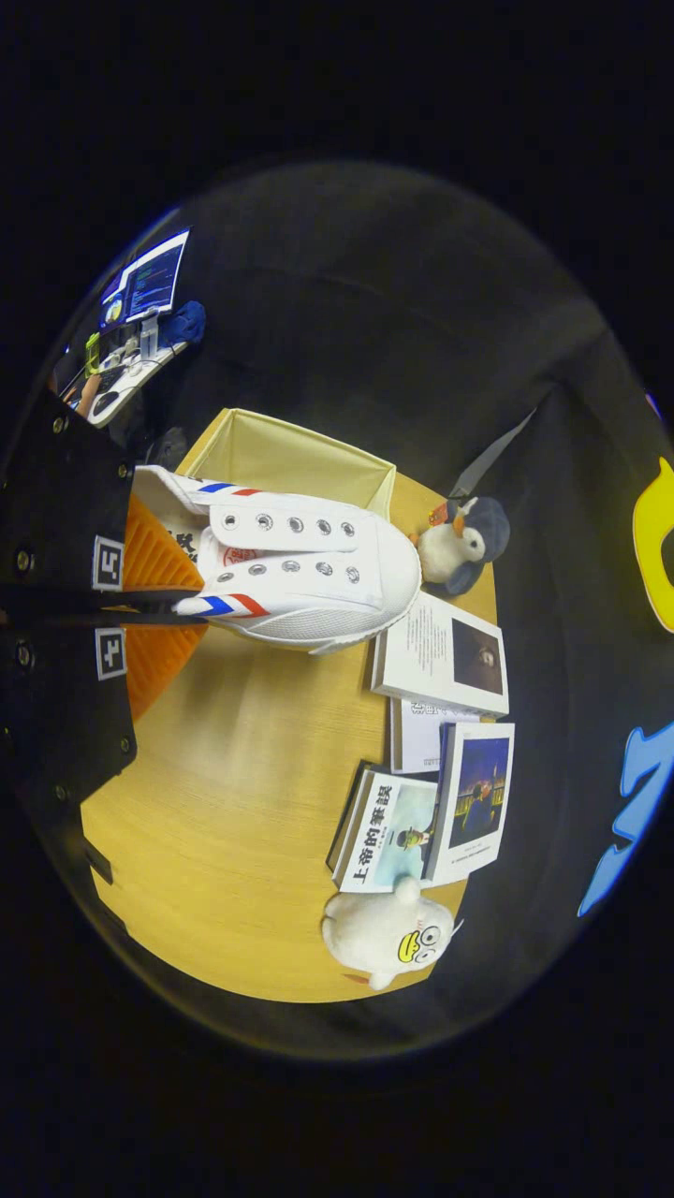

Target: Open the storage box then place both shoes into the box .Put the left shoe in first, then the right shoe, with the right side of both shoes facing outward in a uniform manner.

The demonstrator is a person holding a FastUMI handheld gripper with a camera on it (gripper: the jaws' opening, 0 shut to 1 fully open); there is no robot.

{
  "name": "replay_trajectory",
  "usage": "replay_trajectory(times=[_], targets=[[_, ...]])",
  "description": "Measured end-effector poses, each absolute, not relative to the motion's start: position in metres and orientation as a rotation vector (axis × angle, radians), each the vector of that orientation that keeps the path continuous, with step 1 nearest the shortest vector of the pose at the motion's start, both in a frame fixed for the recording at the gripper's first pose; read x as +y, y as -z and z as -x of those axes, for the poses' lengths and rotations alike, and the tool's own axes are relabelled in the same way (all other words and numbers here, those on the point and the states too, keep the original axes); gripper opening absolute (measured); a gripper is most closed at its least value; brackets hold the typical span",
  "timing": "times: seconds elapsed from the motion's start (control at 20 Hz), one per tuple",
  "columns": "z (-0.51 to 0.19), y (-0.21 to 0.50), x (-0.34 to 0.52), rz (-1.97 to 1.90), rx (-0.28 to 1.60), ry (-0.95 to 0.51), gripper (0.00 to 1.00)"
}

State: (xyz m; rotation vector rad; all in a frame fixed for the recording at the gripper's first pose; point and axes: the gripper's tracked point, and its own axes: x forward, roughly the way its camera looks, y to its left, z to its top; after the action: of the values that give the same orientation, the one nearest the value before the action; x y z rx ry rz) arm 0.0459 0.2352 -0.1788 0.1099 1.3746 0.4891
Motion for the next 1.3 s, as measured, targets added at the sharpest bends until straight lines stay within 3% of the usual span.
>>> replay_trajectory(times=[1.3], targets=[[-0.056, 0.210, 0.374, 0.097, 1.424, -0.682, 0.01]])
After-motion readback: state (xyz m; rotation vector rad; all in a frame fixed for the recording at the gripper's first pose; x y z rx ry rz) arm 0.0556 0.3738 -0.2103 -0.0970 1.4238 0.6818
